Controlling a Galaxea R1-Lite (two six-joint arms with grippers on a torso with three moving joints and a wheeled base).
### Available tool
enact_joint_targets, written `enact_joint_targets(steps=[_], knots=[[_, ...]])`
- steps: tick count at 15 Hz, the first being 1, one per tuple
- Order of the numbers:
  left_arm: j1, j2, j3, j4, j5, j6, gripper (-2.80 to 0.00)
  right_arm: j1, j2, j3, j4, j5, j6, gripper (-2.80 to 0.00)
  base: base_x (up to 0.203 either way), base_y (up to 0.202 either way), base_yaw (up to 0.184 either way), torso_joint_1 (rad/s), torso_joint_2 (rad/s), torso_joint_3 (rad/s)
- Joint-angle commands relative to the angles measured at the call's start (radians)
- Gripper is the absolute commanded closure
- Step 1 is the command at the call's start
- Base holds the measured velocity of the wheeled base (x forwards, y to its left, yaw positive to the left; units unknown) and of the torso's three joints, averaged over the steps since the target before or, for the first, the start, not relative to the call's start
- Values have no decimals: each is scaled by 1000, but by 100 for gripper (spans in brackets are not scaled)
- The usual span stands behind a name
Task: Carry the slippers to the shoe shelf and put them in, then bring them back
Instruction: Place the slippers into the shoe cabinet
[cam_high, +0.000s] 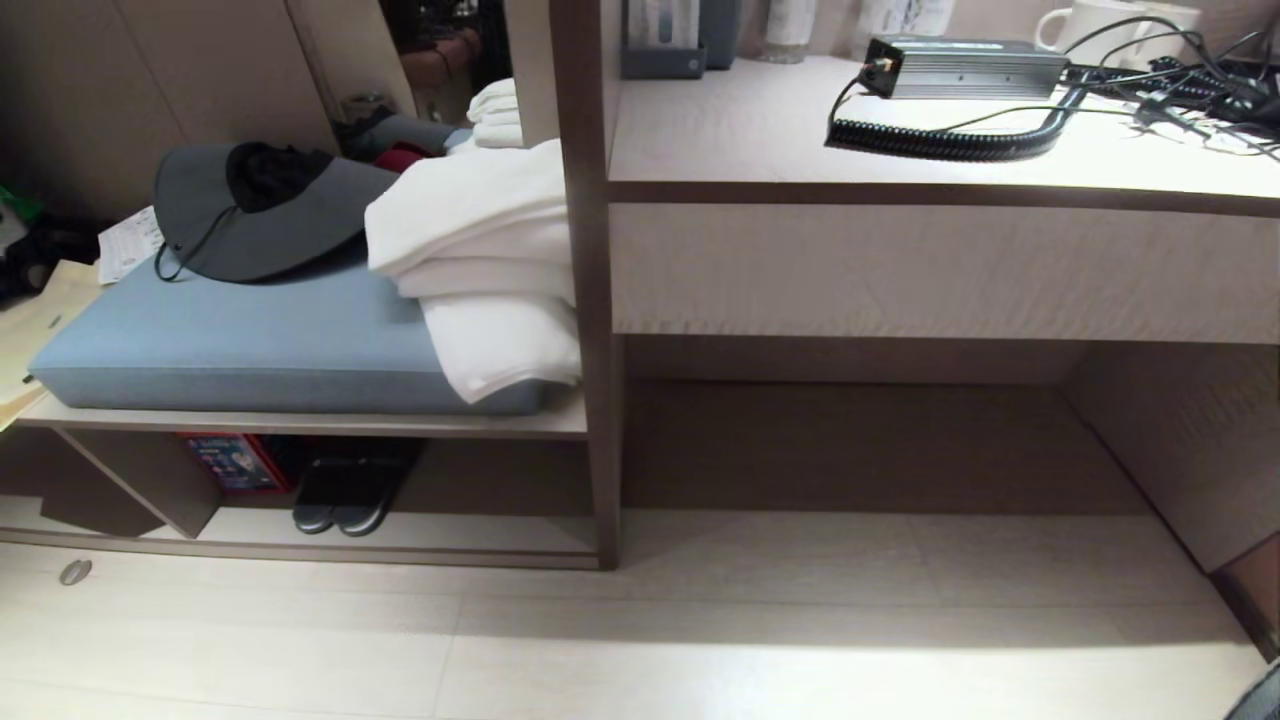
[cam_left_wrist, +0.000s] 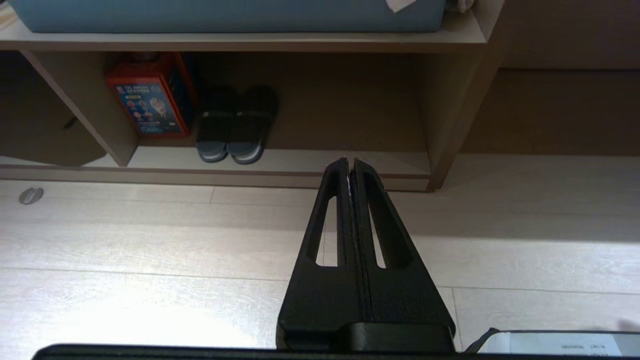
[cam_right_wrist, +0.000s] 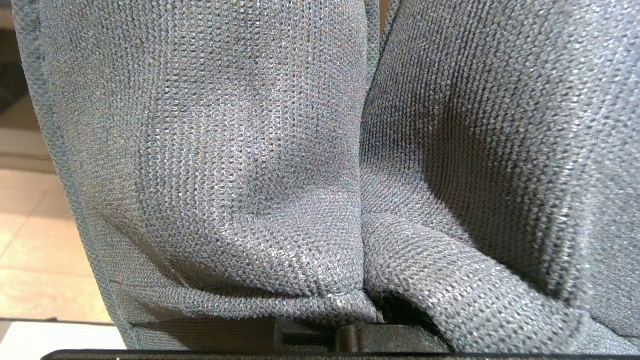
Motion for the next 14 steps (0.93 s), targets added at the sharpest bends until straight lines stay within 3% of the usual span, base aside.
enact_joint_targets(steps=[1, 14], knots=[[0, 0, 0, 0, 0, 0, 0, 0, 1, 0, 1, -1, -1, 0, 0, 0, 0, 5, -4, 201], [1, 0, 0, 0, 0, -2, 0, 0, 2, 0, -1, 4, -10, 0, 0, 0, 0, 2, 3, 201]])
